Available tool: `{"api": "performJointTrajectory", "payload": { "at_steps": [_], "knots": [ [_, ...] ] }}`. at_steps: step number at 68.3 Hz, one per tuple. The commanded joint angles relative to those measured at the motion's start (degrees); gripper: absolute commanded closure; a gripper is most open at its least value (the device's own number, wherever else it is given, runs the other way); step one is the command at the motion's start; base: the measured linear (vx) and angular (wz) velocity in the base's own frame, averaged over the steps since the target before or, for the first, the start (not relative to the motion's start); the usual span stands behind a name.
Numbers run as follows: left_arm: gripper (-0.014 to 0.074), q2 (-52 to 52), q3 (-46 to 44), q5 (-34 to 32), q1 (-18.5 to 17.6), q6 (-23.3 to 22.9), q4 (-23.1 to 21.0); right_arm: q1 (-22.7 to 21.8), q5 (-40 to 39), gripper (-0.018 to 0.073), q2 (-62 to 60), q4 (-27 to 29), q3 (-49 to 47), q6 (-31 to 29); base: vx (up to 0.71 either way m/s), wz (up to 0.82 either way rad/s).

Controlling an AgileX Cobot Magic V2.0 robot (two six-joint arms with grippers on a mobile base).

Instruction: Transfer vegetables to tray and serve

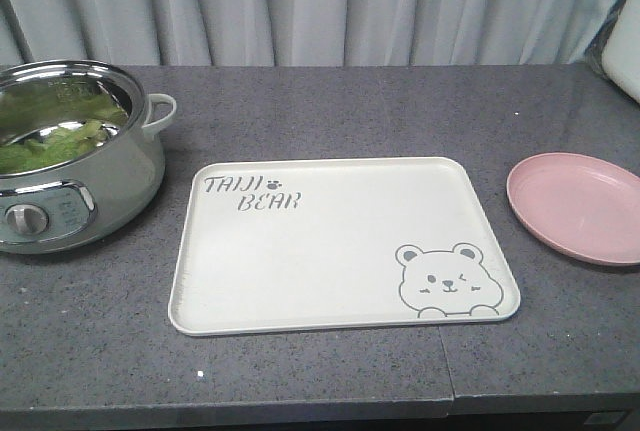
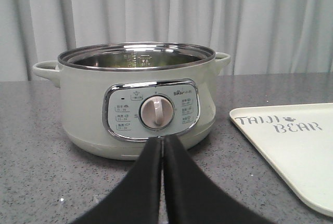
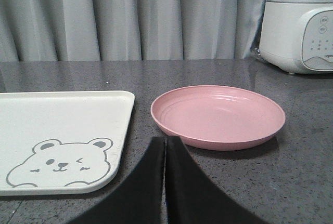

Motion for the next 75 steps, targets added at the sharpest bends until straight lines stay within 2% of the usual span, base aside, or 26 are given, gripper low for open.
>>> {"api": "performJointTrajectory", "payload": {
  "at_steps": [1,61,68,75],
  "knots": [
    [0.0603,-0.9,1.6,-4.4,0.1,-0.6,0.0,-0.3,-4.3,0.0565,-0.4,-0.5,0.9,-0.4,0.0,0.0],
    [0.0603,-0.9,1.2,-4.5,0.1,-0.6,0.0,-0.3,-5.3,0.0565,-0.4,-0.7,0.8,-0.4,0.0,0.0],
    [0.0603,-0.9,-1.1,-5.5,0.1,-1.0,0.0,-0.3,-4.4,0.0565,-0.3,0.3,-1.2,0.2,0.0,0.0],
    [0.0603,-0.6,-7.8,-3.4,0.1,-1.0,0.0,-0.3,-1.5,0.0565,1.1,0.7,-6.2,0.0,0.0,0.0]
  ]
}}
